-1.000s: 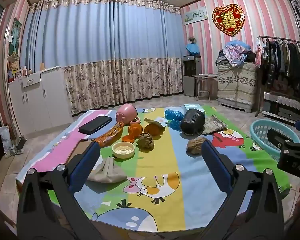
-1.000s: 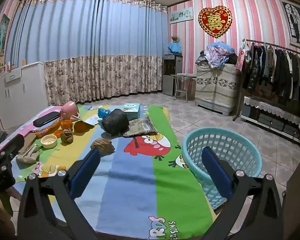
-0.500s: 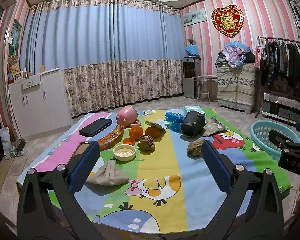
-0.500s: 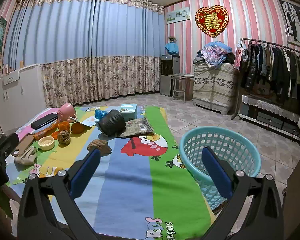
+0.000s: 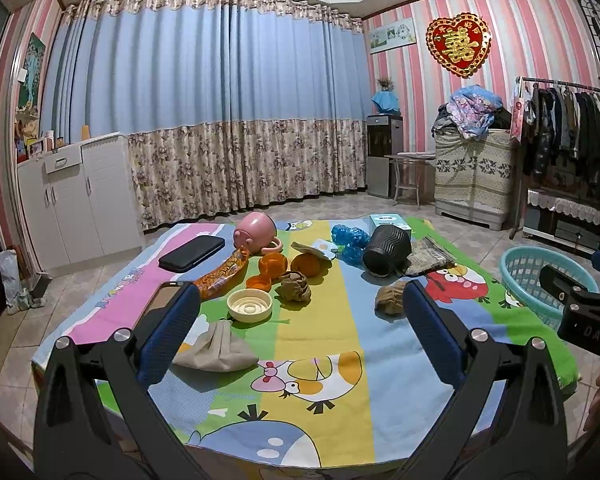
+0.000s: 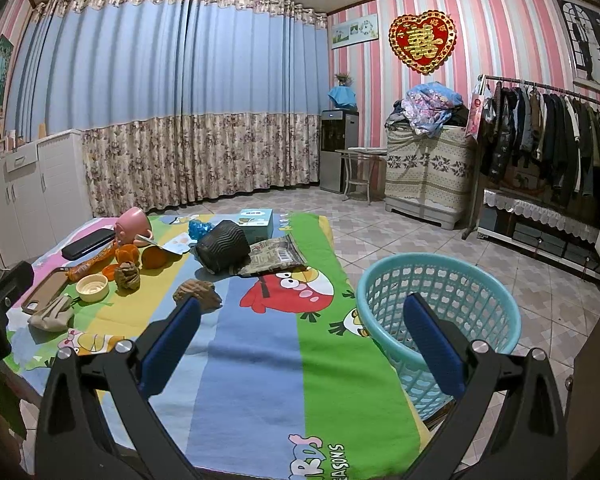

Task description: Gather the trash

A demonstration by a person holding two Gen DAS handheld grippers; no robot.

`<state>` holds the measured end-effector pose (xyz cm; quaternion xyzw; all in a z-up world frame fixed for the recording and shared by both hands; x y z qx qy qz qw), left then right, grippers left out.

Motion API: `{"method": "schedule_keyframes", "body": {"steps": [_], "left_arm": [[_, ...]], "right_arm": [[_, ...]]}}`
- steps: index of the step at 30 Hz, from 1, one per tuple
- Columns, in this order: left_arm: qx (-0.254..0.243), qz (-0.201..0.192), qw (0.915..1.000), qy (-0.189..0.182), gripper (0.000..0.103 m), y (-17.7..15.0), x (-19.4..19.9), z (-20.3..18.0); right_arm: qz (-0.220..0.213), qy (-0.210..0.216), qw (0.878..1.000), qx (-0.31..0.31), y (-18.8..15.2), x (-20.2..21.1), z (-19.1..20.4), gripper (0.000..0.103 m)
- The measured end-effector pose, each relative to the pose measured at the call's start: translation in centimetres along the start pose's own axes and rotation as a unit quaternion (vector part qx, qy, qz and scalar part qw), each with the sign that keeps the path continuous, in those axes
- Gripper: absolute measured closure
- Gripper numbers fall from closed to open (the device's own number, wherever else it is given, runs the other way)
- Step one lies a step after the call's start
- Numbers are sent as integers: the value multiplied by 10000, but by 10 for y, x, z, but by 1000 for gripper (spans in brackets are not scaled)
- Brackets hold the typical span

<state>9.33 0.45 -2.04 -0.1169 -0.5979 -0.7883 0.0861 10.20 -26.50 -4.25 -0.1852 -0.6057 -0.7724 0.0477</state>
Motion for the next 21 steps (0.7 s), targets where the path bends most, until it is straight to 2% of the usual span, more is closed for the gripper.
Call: {"method": "schedule_keyframes", "body": {"steps": [21], "left_arm": [[8,-11,10000,3,5,1,0,3]], "right_arm": [[-7,-1,10000,-7,-1,-1,-1,4]]}}
Point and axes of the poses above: each gripper's, at about its wrist camera, not at the fingertips, and x roughly against the way its jaws point, z to its left, y to its top, the point moved 10 cm from there along -x, roughly the way its jaws point, and after that the axes turned 12 degrees about -x, right-handed, at the moved point
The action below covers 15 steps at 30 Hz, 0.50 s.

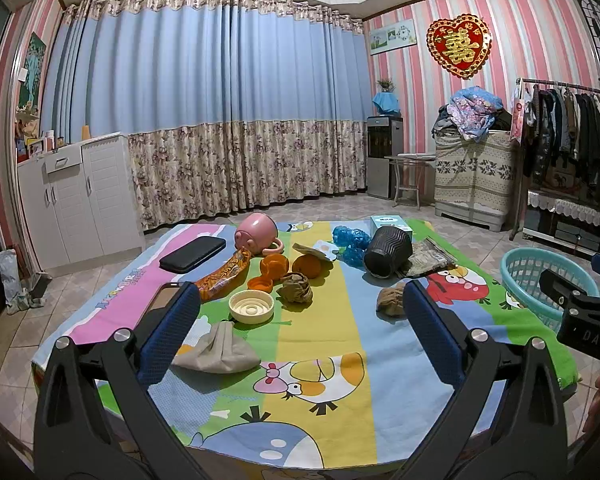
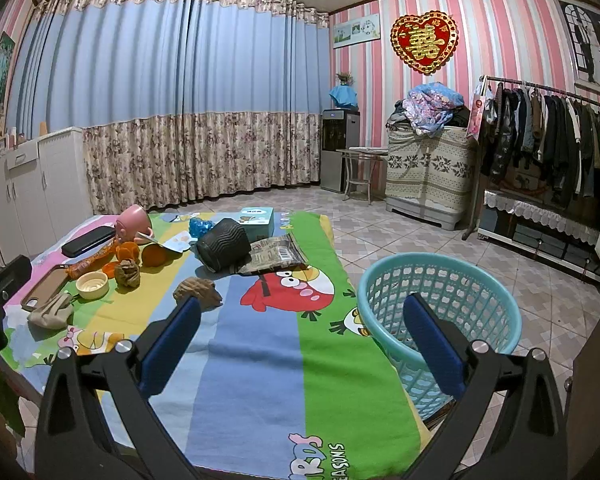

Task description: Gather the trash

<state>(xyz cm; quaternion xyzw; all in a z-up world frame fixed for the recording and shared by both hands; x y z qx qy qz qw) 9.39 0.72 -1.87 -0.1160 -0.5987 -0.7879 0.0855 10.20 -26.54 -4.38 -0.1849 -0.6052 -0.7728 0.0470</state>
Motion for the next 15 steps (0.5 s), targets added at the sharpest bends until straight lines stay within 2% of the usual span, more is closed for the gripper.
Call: {"method": "schedule_keyframes", "body": {"steps": [15], "left_arm": [[0,5,10000,-1,5,0,0,0]], "right_arm": [[10,2,10000,3,0,0,-1,4]]}}
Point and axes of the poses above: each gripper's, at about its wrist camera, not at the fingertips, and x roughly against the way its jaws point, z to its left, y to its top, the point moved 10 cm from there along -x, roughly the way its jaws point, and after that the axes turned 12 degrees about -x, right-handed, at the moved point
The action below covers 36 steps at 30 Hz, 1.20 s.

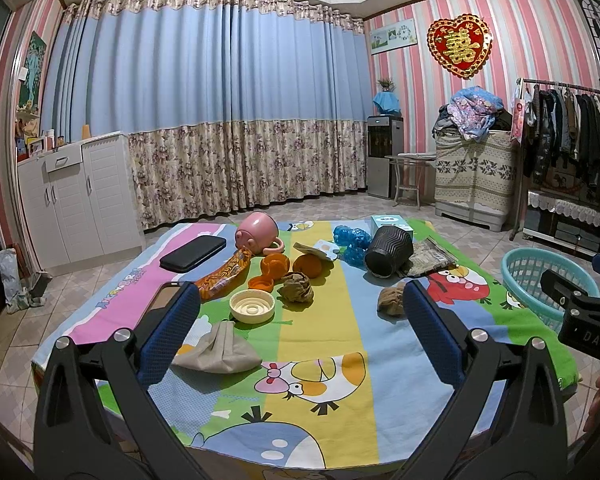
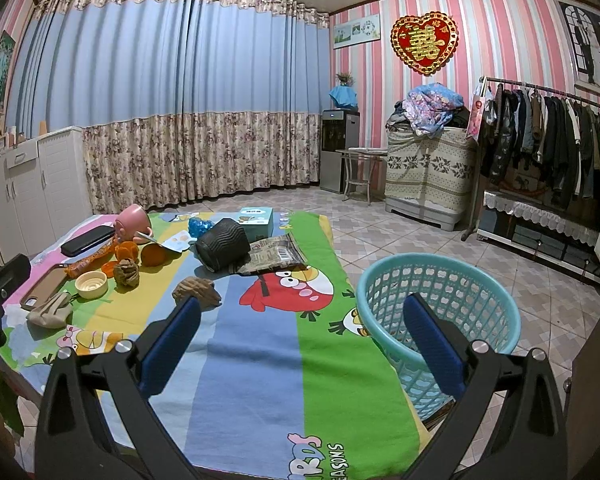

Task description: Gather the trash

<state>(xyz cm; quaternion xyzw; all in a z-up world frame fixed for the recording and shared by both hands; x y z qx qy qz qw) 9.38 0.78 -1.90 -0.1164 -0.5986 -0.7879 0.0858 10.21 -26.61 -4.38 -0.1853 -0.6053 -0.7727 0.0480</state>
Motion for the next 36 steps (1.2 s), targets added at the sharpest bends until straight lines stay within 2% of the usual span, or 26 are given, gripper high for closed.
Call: {"method": "schedule_keyframes", "body": {"steps": [33,36], "left_arm": [[69,93,9999,-57,5,-6,-5,8],[47,84,9999,-48,5,-7,-6,8]], "right_arm": [[24,5,10000,8,-1,-2,1,4],[41,9,10000,26,-11,-5,0,4]]}}
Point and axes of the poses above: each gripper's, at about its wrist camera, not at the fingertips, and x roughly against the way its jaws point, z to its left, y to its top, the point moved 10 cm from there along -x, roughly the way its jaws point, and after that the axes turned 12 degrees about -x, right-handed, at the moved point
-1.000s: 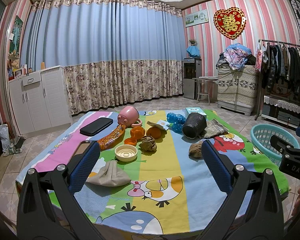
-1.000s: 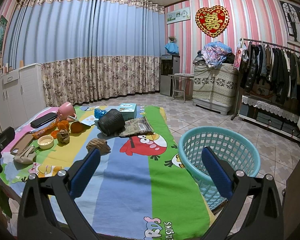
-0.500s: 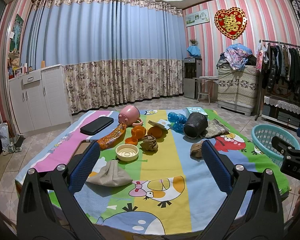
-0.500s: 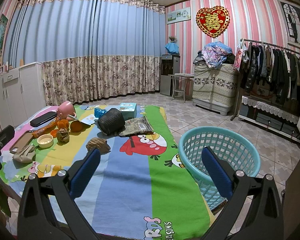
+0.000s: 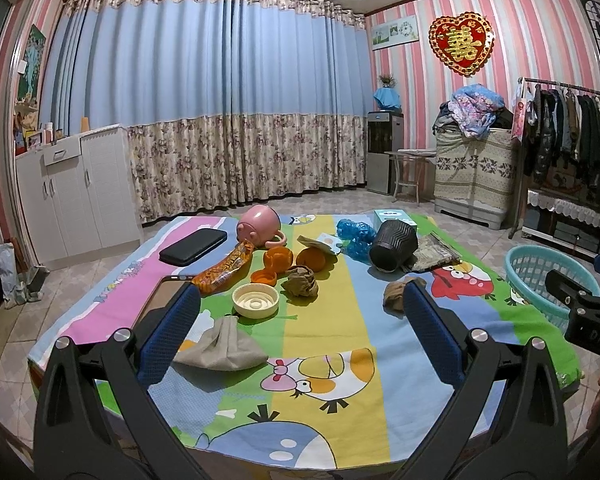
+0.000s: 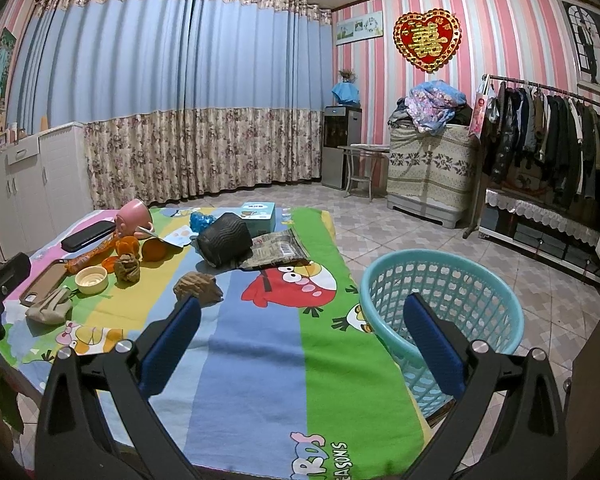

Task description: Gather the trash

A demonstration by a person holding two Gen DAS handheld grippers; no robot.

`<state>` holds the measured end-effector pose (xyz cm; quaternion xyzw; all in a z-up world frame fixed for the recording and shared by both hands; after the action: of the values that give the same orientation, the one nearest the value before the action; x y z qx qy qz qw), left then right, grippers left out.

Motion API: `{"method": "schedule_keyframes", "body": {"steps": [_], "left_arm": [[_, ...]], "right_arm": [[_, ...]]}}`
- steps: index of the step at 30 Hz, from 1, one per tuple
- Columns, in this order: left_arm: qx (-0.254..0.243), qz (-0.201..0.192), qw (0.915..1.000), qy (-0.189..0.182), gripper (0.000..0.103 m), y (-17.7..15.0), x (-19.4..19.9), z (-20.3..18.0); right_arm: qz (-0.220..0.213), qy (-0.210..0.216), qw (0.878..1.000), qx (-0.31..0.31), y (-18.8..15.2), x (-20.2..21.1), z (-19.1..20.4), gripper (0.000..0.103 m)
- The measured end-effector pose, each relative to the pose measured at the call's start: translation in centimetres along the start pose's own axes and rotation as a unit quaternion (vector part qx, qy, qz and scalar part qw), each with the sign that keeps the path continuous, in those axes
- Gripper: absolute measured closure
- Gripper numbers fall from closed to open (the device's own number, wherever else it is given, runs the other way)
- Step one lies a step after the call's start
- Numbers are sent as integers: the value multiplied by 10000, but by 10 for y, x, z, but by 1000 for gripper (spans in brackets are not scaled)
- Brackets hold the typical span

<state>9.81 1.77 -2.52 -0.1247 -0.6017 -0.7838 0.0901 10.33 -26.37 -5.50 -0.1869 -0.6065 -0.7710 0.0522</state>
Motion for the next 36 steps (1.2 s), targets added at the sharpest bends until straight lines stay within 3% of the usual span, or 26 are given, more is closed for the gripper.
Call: {"method": "schedule_keyframes", "body": {"steps": [17,24,28,36], "left_arm": [[0,266,9996,28,5,-20,-13,19],[132,702,9974,52,5,-52,-32,40],[199,922,9955,3,5,-71,-43,50],[155,968,9951,128,5,-80,-59,63]], "right_arm": [[-33,-118,9999,10,-2,-5,-1,4],[67,-20,10000,-71,-4,-14,-4,4],[204,-69,9997,-80,-8,-22,-2,4],[462,-428,9980,4,-12,-34,-10,4]]}}
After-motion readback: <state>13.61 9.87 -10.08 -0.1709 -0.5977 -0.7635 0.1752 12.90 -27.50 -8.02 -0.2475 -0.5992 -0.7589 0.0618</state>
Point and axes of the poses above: each gripper's, at about its wrist camera, not at the fingertips, and x roughly against the way its jaws point, z to its left, y to its top, the point moved 10 cm from there along -x, roughly the way its jaws point, and after that the axes turned 12 degrees about -x, right-handed, at the moved point
